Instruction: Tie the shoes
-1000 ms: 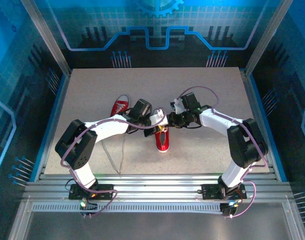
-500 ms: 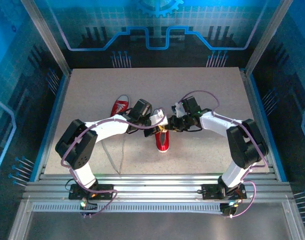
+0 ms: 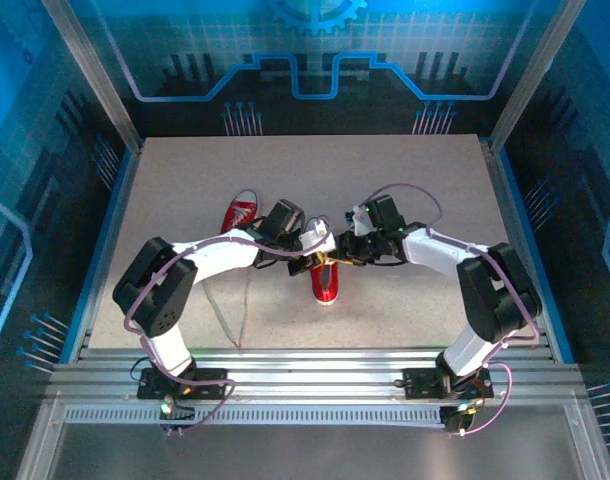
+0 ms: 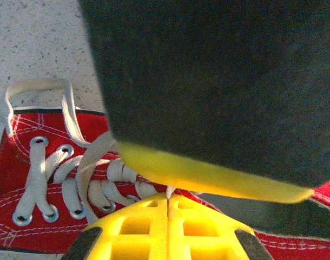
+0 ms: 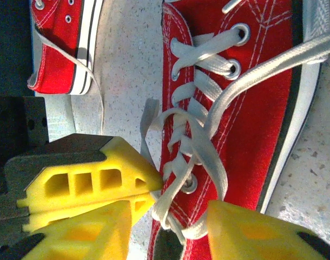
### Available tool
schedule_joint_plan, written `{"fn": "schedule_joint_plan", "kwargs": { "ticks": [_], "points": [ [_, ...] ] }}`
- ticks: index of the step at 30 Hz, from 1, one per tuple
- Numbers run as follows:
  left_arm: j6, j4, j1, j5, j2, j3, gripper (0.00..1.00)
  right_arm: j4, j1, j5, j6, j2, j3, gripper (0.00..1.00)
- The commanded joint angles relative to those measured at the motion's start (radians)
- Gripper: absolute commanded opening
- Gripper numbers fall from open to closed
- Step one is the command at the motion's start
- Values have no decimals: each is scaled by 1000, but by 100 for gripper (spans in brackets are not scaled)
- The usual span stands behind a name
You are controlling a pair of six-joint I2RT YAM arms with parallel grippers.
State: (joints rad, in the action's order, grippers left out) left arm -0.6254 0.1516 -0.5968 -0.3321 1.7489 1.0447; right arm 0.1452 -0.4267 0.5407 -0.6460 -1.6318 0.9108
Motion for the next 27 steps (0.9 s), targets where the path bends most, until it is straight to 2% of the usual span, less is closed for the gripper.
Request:
{"fn": "schedule_joint_plan", "kwargs": {
  "ticks": [1,6,16,27],
  "points": [
    [26,37,-4,-44,10,28,0,-44,7,-23,-53,80,-38,44],
    [35,46,-4,-50,13,33,0,-79,20,-67,-132,148,-98,39],
    [45,50,-6,-60,27,44,0,-156,-25,-53,-188,53,-75,32],
    [49,51,-5,-58,28,46,0,-101,-37,-135,-197,71,-84,40]
  ]
}}
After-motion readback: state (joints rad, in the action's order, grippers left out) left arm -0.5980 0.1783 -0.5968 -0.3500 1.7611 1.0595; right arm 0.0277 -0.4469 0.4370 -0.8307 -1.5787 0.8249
